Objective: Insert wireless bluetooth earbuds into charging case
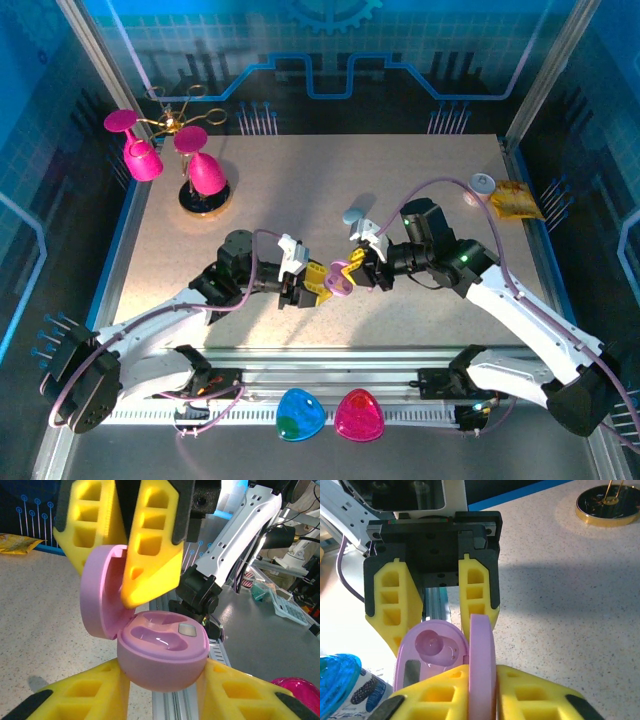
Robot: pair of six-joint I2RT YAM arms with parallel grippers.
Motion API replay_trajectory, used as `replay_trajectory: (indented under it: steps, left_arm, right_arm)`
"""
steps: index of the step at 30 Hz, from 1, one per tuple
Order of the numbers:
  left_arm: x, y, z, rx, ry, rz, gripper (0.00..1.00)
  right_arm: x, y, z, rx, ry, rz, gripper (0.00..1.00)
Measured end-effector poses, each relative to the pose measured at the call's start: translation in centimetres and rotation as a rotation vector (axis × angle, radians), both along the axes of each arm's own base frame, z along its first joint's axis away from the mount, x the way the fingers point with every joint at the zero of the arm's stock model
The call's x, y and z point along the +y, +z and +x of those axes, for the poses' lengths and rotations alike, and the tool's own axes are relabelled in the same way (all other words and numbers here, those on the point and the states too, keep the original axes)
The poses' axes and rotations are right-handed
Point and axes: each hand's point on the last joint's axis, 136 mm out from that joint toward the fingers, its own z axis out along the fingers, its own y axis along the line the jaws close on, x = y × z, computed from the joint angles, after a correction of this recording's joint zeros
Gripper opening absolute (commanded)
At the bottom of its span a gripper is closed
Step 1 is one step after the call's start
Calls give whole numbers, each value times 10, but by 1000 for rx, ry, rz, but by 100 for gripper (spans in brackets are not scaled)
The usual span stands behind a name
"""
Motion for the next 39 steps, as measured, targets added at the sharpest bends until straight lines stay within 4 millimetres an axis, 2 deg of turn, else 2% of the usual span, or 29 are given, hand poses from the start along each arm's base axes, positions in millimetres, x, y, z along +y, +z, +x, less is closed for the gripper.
replay_trajectory:
  steps: [5, 8, 11, 16, 24, 31, 34, 39]
  left_arm:
    - [0, 1, -1, -2, -9, -3, 41]
    - [0, 1, -1, -9, -9, -5, 54]
    - [0, 2, -1, -15, -8, -8, 71]
    - [-1, 5, 3, -26, 13, -16, 86]
    - [-1, 6, 12, -19, 66, -20, 87]
    - [-2, 8, 16, -14, 82, -29, 83]
    - [-1, 7, 15, -13, 83, -32, 77]
    - [-1, 5, 15, -16, 83, -35, 76]
  right_arm:
    - [-1, 1, 4, -11, -12, 1, 5]
    - [-1, 1, 4, -12, -13, 2, 5]
    - [-1, 1, 5, -17, -18, 1, 6]
    - [-3, 1, 13, -42, -55, -12, 6]
    - [-2, 1, 26, -109, -115, -42, 6]
    - [2, 2, 25, -129, -113, -47, 6]
    - [3, 2, 23, -131, -104, -47, 6]
    - [4, 2, 22, -130, -101, -46, 6]
